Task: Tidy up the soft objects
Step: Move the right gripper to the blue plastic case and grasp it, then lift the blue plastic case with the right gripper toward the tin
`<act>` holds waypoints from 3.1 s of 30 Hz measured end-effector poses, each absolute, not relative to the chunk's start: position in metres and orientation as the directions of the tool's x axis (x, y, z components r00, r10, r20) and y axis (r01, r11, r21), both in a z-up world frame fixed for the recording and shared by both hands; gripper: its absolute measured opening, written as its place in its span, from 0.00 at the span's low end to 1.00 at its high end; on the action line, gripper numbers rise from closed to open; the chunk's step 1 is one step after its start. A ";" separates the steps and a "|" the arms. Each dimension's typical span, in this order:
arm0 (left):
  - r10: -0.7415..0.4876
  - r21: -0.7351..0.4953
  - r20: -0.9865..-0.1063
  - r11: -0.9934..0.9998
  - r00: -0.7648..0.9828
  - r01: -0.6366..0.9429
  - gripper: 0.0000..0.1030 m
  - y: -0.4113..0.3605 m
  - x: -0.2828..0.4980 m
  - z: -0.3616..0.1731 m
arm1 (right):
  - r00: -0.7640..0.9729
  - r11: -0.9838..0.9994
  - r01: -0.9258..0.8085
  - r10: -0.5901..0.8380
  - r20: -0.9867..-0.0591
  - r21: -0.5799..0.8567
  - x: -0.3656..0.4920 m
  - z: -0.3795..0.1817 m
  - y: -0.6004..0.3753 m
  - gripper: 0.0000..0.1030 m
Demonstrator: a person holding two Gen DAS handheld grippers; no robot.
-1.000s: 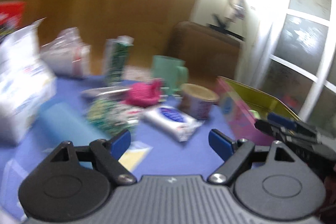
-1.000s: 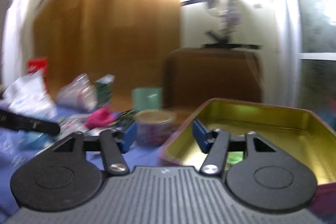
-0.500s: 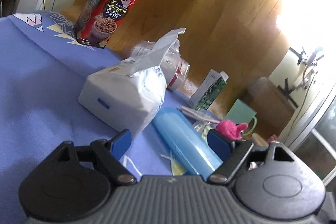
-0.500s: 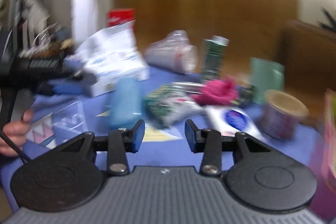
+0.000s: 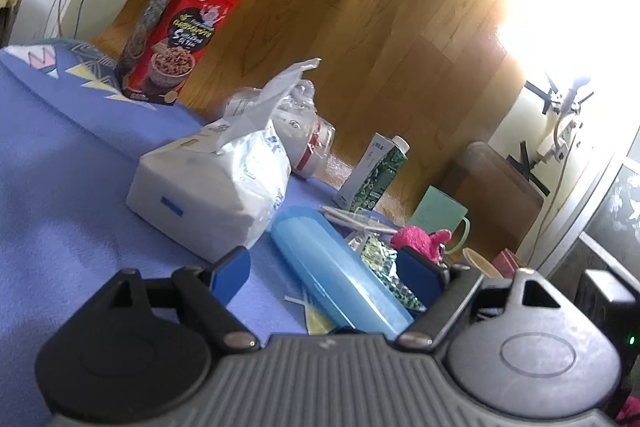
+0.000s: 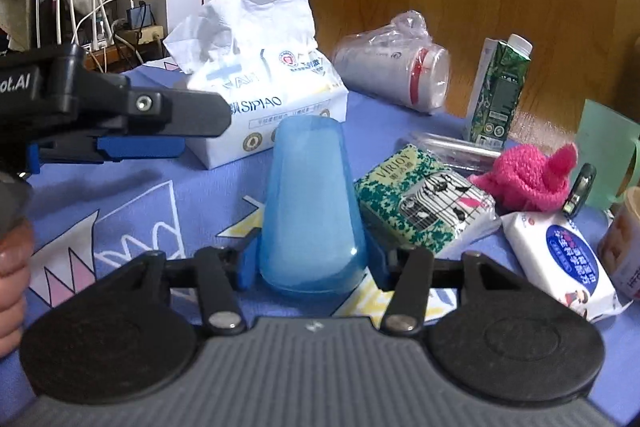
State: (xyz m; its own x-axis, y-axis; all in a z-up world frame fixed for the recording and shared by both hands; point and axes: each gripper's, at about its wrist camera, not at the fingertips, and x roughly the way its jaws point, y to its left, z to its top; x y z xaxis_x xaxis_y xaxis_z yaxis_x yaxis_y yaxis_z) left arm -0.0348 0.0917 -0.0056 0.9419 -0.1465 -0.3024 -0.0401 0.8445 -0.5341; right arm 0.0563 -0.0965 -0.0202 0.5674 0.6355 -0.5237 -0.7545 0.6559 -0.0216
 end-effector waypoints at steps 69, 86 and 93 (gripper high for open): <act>-0.351 -0.462 -0.540 0.884 0.765 0.080 0.87 -0.023 -0.028 -0.015 | 0.548 0.638 -0.770 0.668 -0.503 0.009 0.003 -0.033 -0.248 0.67; -0.384 -0.480 -0.523 0.871 0.761 0.109 0.86 -0.027 -0.026 -0.017 | 0.590 0.644 -0.762 0.644 -0.487 -0.071 -0.030 -0.030 -0.252 0.58; -0.394 -0.519 -0.520 0.850 0.758 0.086 0.87 -0.014 -0.032 -0.012 | 0.593 0.627 -0.770 0.635 -0.496 -0.118 -0.034 -0.032 -0.252 0.67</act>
